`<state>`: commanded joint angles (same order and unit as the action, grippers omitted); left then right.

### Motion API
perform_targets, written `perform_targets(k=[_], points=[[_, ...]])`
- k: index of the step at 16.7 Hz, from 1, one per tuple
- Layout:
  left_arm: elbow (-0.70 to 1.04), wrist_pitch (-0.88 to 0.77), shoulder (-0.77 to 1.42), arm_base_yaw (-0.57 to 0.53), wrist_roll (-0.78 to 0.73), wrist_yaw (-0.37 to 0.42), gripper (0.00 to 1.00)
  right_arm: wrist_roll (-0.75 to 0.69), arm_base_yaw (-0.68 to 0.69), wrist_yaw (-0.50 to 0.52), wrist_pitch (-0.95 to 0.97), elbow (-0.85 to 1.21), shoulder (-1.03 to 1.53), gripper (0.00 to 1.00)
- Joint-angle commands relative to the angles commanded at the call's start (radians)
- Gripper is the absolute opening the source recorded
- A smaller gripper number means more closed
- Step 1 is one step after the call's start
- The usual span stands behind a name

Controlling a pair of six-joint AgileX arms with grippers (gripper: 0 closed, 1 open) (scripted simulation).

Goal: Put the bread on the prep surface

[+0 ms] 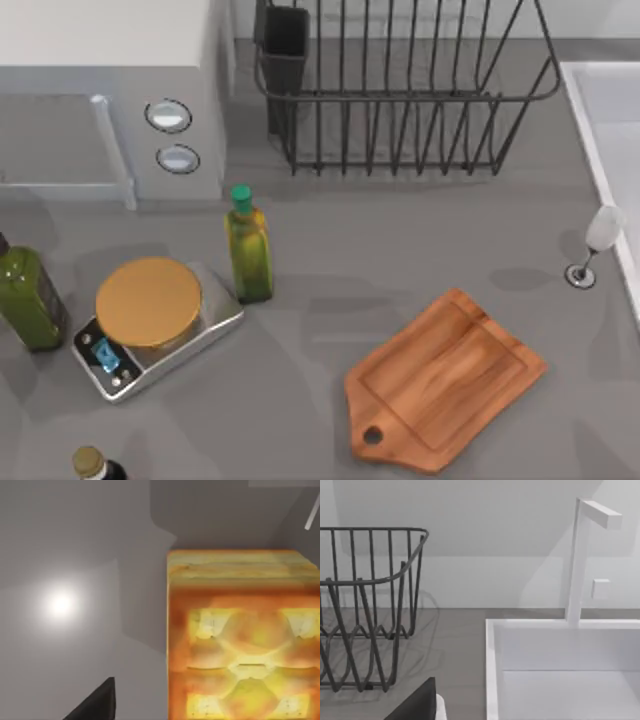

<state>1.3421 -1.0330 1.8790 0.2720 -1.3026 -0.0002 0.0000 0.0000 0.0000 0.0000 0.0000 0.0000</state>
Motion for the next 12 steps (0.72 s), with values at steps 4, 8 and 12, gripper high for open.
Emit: perform_targets(k=[4, 8, 12], points=[[-0.007, 0.003, -0.004, -0.004, 0.000, 0.001, 1.00, 0.000, 0.000, 0.000, 0.000, 0.000, 0.000, 1.00], [-0.090, 0.082, -0.003, 0.029, -0.028, -0.001, 1.00, 0.000, 0.000, 0.000, 0.000, 0.000, 0.000, 1.00], [-0.161, 0.222, 0.071, 0.021, -0.020, 0.000, 1.00, 0.000, 0.000, 0.000, 0.000, 0.000, 0.000, 1.00]])
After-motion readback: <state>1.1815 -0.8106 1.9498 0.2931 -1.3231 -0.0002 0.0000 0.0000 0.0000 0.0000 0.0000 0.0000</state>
